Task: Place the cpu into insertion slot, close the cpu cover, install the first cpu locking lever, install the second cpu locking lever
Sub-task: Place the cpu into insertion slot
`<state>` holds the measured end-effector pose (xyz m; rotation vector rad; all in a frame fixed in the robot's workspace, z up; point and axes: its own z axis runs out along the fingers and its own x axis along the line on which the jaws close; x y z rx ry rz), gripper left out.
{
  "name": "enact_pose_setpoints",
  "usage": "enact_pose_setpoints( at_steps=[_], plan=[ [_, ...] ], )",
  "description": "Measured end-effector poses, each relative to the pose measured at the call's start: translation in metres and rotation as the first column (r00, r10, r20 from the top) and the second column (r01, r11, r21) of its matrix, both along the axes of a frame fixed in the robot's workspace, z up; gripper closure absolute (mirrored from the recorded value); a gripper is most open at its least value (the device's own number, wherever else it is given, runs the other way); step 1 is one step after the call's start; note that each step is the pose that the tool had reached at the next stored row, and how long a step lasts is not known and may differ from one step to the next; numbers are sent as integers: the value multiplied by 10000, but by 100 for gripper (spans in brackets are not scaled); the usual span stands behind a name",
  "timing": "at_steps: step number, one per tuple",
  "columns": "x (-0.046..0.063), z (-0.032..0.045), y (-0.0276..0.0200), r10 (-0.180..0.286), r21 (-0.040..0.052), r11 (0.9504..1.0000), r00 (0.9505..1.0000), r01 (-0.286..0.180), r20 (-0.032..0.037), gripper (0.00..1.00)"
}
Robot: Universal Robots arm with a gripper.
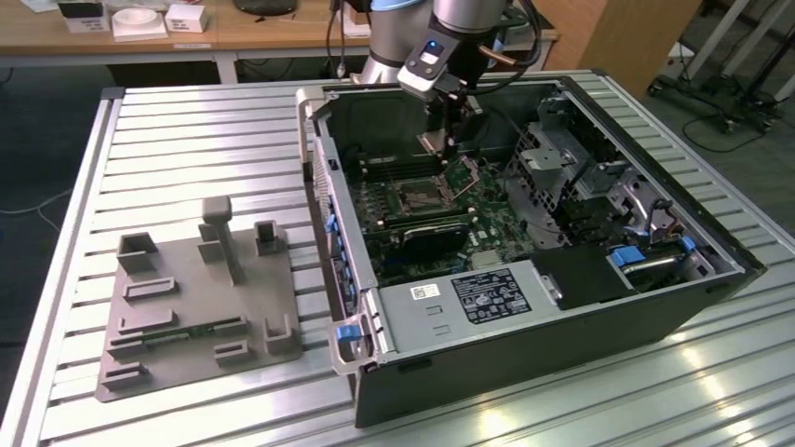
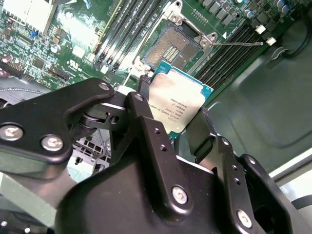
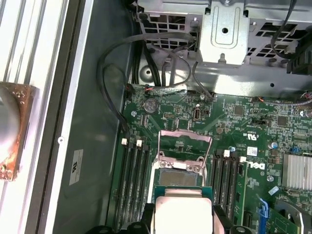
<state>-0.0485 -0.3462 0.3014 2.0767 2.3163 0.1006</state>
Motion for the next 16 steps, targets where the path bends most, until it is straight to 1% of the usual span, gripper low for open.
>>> enact_pose_setpoints(
  at_steps=[3,5,12,16],
  plan=[
    [0,-7,3,-284,-2,9996,9996,284,-4,46],
    [0,-13,7,-332,-3,9994,9994,332,-24,46],
    [-6,-51,13,-357,-11,9994,9991,357,-240,46],
    [-15,-69,14,-363,-13,9993,9988,362,-318,46]
  ],
)
